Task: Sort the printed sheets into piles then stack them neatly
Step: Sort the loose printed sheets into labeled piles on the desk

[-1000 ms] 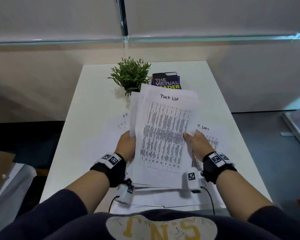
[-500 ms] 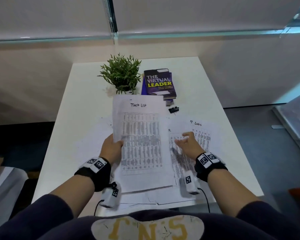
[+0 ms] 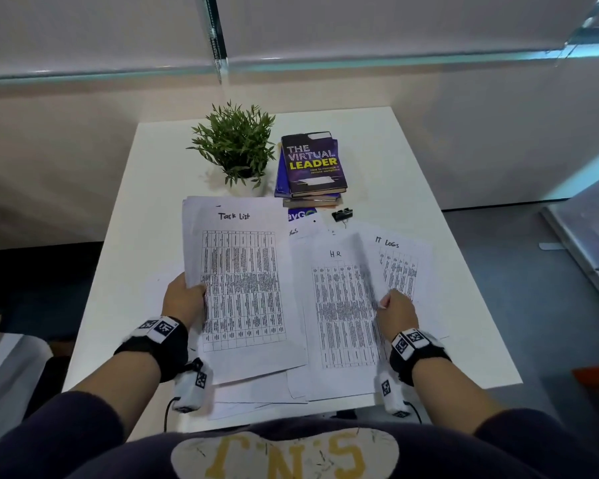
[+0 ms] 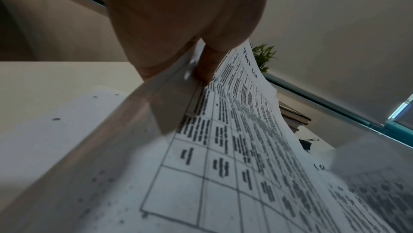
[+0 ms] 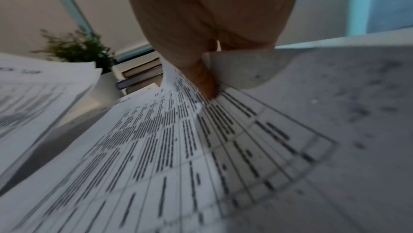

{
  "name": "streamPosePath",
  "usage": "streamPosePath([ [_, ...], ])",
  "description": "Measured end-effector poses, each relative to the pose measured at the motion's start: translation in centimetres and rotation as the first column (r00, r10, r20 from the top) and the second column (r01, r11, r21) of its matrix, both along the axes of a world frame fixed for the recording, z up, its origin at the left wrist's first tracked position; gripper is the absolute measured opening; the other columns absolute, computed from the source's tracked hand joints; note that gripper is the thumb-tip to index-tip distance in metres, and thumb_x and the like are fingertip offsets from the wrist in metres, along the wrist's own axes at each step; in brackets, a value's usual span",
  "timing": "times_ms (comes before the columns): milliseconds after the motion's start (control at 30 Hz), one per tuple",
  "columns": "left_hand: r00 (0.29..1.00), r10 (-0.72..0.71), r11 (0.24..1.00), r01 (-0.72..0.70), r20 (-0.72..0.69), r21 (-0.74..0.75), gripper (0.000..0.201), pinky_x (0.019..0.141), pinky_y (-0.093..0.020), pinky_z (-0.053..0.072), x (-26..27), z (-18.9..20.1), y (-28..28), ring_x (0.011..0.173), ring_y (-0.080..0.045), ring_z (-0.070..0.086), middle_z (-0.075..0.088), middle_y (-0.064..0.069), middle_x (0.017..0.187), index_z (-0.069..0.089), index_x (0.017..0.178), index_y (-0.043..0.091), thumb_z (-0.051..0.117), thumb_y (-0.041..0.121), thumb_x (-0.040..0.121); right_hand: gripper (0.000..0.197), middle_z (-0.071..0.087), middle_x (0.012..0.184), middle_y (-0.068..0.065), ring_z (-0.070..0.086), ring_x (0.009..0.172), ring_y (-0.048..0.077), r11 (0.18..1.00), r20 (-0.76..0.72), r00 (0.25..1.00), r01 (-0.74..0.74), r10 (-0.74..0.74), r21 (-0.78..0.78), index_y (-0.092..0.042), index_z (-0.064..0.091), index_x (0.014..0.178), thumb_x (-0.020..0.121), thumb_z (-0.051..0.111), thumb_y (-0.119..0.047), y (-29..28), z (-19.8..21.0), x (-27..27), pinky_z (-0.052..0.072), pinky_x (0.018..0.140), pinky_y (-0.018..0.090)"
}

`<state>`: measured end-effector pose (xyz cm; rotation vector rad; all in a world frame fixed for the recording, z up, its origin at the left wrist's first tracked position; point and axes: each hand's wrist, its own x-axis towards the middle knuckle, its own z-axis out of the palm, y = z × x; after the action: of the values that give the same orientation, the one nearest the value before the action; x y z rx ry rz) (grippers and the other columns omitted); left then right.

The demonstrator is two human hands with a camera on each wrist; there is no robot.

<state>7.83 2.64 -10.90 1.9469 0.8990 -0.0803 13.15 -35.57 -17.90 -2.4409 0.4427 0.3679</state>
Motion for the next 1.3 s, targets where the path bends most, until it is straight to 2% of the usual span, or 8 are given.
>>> streamPosePath([
  [300, 1.0, 0.005, 1.0, -0.005, 0.011, -0.004, 0.008, 0.064, -0.043, 0.055, 0.2, 0.0, 0.3, 0.066, -0.029, 0.054, 0.054, -0.014, 0.075, 0.054, 0.1, 0.005, 0.049, 0.009, 0.096, 0.013, 0.057, 0.076, 0.005, 0.045, 0.06, 0.016, 0.964, 0.153, 0.969, -0.216, 0.192, 0.157, -0.011, 0.057, 0.089, 0.092, 0.051, 0.0, 2.3, 2.0, -1.2, 0.037, 0.053, 0.028],
  [433, 1.0, 0.007, 1.0, -0.007, -0.001, -0.021, 0.009, 0.071, -0.052, 0.057, 0.1, -0.1, 0.4, 0.069, -0.03, 0.056, 0.055, -0.013, 0.076, 0.054, 0.103, 0.007, 0.048, 0.01, 0.097, 0.032, 0.052, 0.076, 0.008, 0.051, 0.069, 0.021, 0.992, 0.126, 0.985, -0.119, 0.114, 0.035, -0.013, 0.051, 0.064, 0.092, 0.062, -0.02, 1.2, 1.3, -0.1, 0.034, 0.06, 0.026],
  [533, 1.0, -0.002, 1.0, 0.002, -0.001, -0.018, 0.009, 0.072, -0.054, 0.057, 0.1, -0.1, 0.5, 0.07, -0.031, 0.056, 0.055, -0.013, 0.076, 0.054, 0.101, 0.006, 0.048, 0.01, 0.096, 0.026, 0.049, 0.115, 0.015, 0.045, 0.111, 0.031, 0.98, -0.072, 0.994, -0.095, 0.084, -0.176, -0.011, 0.063, 0.101, 0.088, 0.064, -0.034, 0.2, 0.0, 0.6, 0.029, 0.074, 0.028],
  [667, 1.0, -0.004, 1.0, 0.004, 0.002, -0.014, 0.01, 0.072, -0.05, 0.056, 0.2, -0.1, 0.4, 0.07, -0.03, 0.056, 0.055, -0.012, 0.076, 0.055, 0.102, 0.007, 0.048, 0.009, 0.096, 0.039, 0.048, 0.118, 0.019, 0.051, 0.106, 0.035, 0.955, -0.139, 0.987, -0.112, 0.076, -0.273, -0.006, 0.062, 0.108, 0.083, 0.071, -0.034, 0.4, -1.1, 1.0, 0.051, 0.082, 0.039],
  [767, 1.0, 0.009, 1.0, -0.009, 0.006, -0.013, 0.009, 0.073, -0.05, 0.055, 0.2, 0.0, 0.4, 0.071, -0.029, 0.055, 0.055, -0.013, 0.078, 0.055, 0.101, 0.007, 0.048, 0.008, 0.096, 0.028, 0.046, 0.121, 0.021, 0.051, 0.1, 0.032, 0.961, -0.117, 0.989, -0.119, 0.093, -0.248, -0.003, 0.059, 0.101, 0.084, 0.07, -0.021, 0.8, -1.4, 0.9, 0.052, 0.085, 0.039],
  [1067, 1.0, -0.009, 1.0, 0.009, 0.025, 0.004, 0.013, 0.068, -0.034, 0.047, 0.2, 0.0, 0.5, 0.071, -0.025, 0.052, 0.058, -0.017, 0.085, 0.057, 0.103, 0.004, 0.047, 0.004, 0.095, 0.068, 0.047, 0.134, 0.02, 0.053, 0.118, 0.036, 0.978, -0.286, 0.958, -0.062, 0.002, -0.199, -0.008, 0.048, 0.132, 0.077, 0.078, -0.035, 0.8, -1.6, 2.2, 0.048, 0.092, 0.037],
  [1167, 0.999, -0.019, 1.0, 0.019, 0.027, 0.017, 0.009, 0.067, -0.034, 0.046, 0.2, 0.2, 0.5, 0.071, -0.024, 0.051, 0.056, -0.017, 0.085, 0.055, 0.099, 0.006, 0.047, 0.004, 0.095, 0.058, 0.061, 0.116, 0.012, 0.056, 0.112, 0.03, 0.966, -0.281, 0.958, -0.126, 0.059, -0.226, -0.01, 0.054, 0.12, 0.074, 0.078, -0.036, 0.7, -1.7, 2.2, 0.046, 0.084, 0.033],
  [1300, 0.999, -0.027, 0.999, 0.026, 0.03, 0.023, 0.01, 0.071, -0.038, 0.05, 0.2, 0.3, 0.4, 0.071, -0.025, 0.052, 0.057, -0.016, 0.085, 0.055, 0.101, 0.006, 0.047, 0.004, 0.095, 0.02, 0.04, 0.101, 0.01, 0.046, 0.099, 0.027, 0.972, -0.071, 0.993, -0.112, 0.099, -0.206, -0.01, 0.049, 0.088, 0.081, 0.066, -0.001, 1.5, -1.2, 0.8, 0.04, 0.071, 0.028],
])
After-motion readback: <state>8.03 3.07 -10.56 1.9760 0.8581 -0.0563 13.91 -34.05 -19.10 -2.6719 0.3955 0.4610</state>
